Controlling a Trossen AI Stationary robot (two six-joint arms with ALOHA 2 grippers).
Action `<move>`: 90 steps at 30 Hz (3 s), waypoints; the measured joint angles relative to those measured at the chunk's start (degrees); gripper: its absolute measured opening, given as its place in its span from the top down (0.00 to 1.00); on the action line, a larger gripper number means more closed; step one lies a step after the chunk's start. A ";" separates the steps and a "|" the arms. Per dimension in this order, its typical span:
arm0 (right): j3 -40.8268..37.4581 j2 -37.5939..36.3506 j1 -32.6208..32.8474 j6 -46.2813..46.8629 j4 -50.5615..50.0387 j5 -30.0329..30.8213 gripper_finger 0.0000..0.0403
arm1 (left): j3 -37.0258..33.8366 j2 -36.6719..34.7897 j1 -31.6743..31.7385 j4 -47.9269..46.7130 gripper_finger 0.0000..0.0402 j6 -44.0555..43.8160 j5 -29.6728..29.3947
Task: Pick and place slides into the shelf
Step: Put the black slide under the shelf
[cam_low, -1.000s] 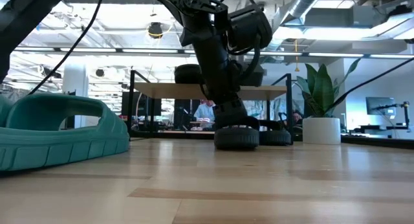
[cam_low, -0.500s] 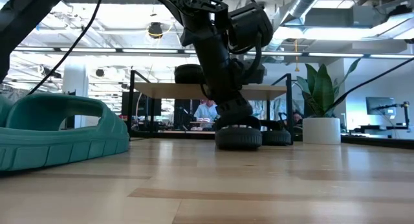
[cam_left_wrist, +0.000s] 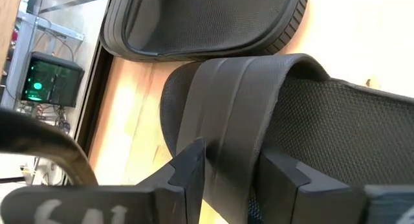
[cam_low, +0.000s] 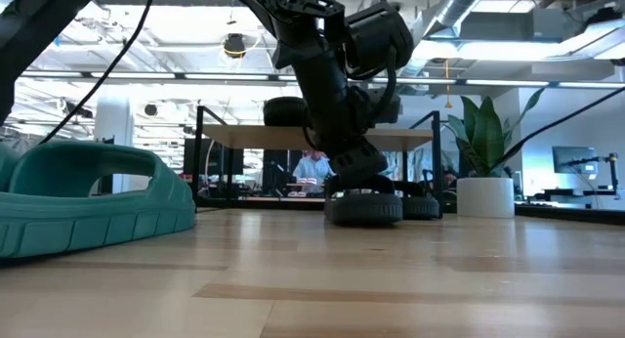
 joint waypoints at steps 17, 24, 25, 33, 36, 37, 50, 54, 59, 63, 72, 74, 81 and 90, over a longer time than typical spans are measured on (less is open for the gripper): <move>0.02 0.00 0.00 0.02 -0.01 -0.15 0.76 | 0.00 0.00 -0.19 -0.04 0.68 -1.62 4.36; 0.02 0.00 0.02 0.02 -0.02 -0.15 0.76 | -0.02 -0.08 -0.72 -0.26 0.63 -0.79 3.27; 0.02 0.00 0.00 0.02 -0.02 -0.15 0.76 | 0.00 -0.12 -0.95 -0.23 0.62 -0.33 2.94; 0.02 0.00 0.00 0.02 -0.25 -0.17 0.76 | -0.04 -1.03 -2.34 -0.55 0.59 2.08 0.99; 0.02 0.00 0.00 0.02 -0.24 -0.17 0.76 | -0.04 -1.09 -2.82 -0.46 0.59 2.05 0.19; 0.02 0.00 0.02 0.02 -0.24 -0.17 0.76 | -0.04 -1.09 -2.99 -0.51 0.59 2.03 0.02; 0.02 0.02 0.00 0.55 -0.40 -0.18 0.76 | -0.04 -6.28 -8.68 -0.97 0.59 0.26 9.60; 0.02 0.02 0.02 0.52 -0.79 -0.17 0.76 | -0.04 -6.38 -11.22 -1.48 0.59 2.52 14.27; 0.02 0.02 0.00 0.50 -1.26 -0.17 0.76 | -0.07 -5.68 -13.17 -2.82 0.65 4.16 11.95; 0.02 0.02 0.00 0.50 -1.53 -0.17 0.76 | -0.07 -5.68 -13.44 -3.35 0.79 2.82 13.10; 0.02 0.02 0.00 1.05 -1.53 -0.17 0.76 | -0.38 -5.68 -13.44 -5.04 0.99 1.06 18.35; 0.02 0.00 0.00 1.07 -1.53 -0.17 0.76 | -0.46 -5.66 -13.42 -5.32 0.99 0.70 19.40; 0.02 0.02 0.02 1.07 -1.51 -0.17 0.76 | -0.56 -4.52 -13.05 -5.43 1.00 0.56 20.09; 0.02 0.02 0.00 1.09 -1.49 -0.16 0.76 | -0.52 -0.79 -12.40 -4.07 1.00 -0.60 21.34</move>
